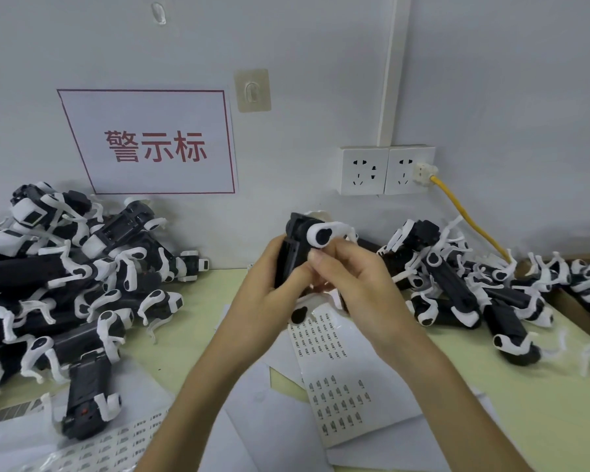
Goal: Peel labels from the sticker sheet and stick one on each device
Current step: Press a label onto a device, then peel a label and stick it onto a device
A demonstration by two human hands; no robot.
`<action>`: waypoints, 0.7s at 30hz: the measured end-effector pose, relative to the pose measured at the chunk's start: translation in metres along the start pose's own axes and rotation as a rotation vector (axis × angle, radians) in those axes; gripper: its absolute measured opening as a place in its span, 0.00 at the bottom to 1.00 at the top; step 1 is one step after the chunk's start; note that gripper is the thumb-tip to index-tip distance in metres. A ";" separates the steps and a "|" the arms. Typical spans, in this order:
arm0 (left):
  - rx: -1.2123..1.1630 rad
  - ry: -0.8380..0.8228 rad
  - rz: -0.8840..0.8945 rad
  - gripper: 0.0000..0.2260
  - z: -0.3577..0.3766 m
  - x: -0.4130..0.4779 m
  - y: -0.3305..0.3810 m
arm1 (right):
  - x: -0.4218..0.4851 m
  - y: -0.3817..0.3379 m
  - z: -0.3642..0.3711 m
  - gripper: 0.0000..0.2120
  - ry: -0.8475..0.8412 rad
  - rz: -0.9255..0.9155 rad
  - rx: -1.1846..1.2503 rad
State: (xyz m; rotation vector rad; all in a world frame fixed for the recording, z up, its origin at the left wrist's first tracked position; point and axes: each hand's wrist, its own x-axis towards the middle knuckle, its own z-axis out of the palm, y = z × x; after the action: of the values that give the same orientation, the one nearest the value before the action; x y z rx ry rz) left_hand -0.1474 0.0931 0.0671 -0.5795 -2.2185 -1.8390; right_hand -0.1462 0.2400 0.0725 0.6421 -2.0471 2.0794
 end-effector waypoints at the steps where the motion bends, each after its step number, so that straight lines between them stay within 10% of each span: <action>1: -0.009 0.008 -0.038 0.02 -0.004 0.001 0.002 | 0.000 -0.002 -0.003 0.14 -0.045 -0.004 -0.066; 7: 0.029 0.058 -0.174 0.12 -0.014 0.003 -0.001 | -0.002 -0.015 -0.035 0.07 -0.318 0.080 -0.334; 13: 0.182 -0.174 -0.203 0.13 -0.020 0.001 -0.001 | 0.000 -0.018 -0.055 0.07 -0.041 -0.100 -0.298; 17: 0.233 -0.389 -0.353 0.21 -0.021 -0.002 -0.005 | -0.001 -0.005 -0.061 0.17 -0.398 0.094 -0.510; 21: 0.032 -0.370 -0.464 0.35 -0.026 -0.002 -0.013 | -0.001 0.010 -0.069 0.11 -0.393 0.247 -0.353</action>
State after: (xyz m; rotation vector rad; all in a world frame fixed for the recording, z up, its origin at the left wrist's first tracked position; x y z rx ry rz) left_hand -0.1535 0.0658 0.0606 -0.4552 -2.8172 -2.0315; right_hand -0.1625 0.3069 0.0647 0.8201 -2.7521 1.7323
